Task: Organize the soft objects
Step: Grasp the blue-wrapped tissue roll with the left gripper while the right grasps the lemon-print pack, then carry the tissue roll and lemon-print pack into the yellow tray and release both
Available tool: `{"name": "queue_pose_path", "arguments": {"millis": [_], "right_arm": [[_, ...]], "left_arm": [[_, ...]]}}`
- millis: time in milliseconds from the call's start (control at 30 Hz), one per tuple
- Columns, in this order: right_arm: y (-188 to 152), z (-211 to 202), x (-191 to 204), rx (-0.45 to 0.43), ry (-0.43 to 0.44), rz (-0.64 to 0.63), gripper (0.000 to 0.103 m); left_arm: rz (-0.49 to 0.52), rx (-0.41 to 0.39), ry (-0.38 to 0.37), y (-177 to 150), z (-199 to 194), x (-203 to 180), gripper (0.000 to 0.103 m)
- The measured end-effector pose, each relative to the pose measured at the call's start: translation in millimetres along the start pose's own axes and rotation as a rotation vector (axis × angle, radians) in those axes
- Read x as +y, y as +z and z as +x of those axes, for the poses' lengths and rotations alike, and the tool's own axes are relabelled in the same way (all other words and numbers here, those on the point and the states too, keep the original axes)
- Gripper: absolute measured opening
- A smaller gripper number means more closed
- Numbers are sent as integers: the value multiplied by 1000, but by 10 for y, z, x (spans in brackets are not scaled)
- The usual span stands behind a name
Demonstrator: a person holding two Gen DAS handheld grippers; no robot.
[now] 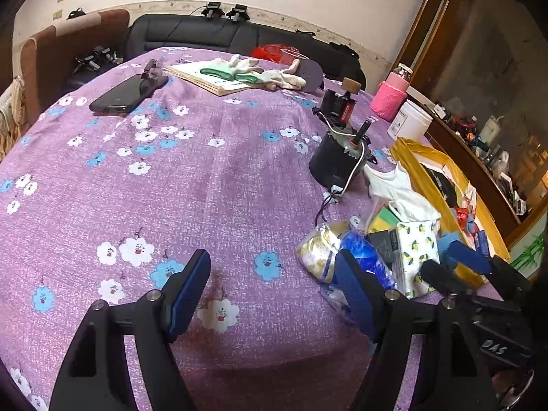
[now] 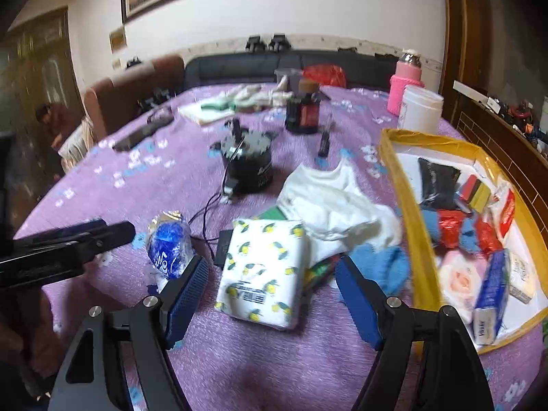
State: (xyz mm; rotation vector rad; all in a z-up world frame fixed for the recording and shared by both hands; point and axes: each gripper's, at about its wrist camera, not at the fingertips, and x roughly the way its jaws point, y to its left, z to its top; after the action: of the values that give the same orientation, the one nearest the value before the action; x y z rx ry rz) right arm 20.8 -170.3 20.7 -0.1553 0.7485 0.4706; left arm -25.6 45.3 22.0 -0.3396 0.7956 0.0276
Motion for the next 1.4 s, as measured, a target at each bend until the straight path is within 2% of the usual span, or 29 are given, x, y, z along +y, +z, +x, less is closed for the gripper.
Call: {"name": "queue_pose_path", "arguments": {"millis": [100,167,200,267,367,467,533,633,767,800,833,900,933,1100,1233,1400], "right_arm": [[-6,166,61,45,-57,2,80],[-30,238,70,79,-67,-2,57],[-26,241,52,85,-67,6,55],[-39,189,4,65,-64,21,53],[-94,64,-61,31,-45,51,52],[-134,-37,-159,-1,-27,92,52],[-149,-82,-198,-16,-33,107,52],[-162,-125,-253,-35,-22,131,52],[-173,-143,-318,-48,-8,162,52],[-175,-148,-325,-51,-5,167,52],[-176,-154,-331,-55,-2,170,52],[-178,-167,-333,-60,-2,170,53],[-175,-165,-326,-59,1,167,53],[-182,-155,-337,-55,2,174,53],[-184,-150,-327,-54,-9,169,53],[-183,-168,-292,-64,-25,153,53]], "left_arm": [[-9,14,-5,7,27,27,74],[-16,20,-10,7,37,30,75],[-17,25,-10,6,40,28,75],[-21,42,-12,1,40,6,81],[-42,79,-57,-12,48,-57,87],[-36,110,-68,-3,109,-185,87],[-21,121,-36,18,166,-295,87],[-14,131,-39,78,239,-451,87],[66,127,72,123,418,-651,87],[79,137,90,108,464,-660,86],[78,141,82,86,493,-649,78],[113,116,101,46,491,-666,54],[127,120,95,36,494,-671,47],[115,92,51,-9,403,-598,45],[155,12,80,5,275,-667,45],[200,-47,85,19,146,-754,45]]}}
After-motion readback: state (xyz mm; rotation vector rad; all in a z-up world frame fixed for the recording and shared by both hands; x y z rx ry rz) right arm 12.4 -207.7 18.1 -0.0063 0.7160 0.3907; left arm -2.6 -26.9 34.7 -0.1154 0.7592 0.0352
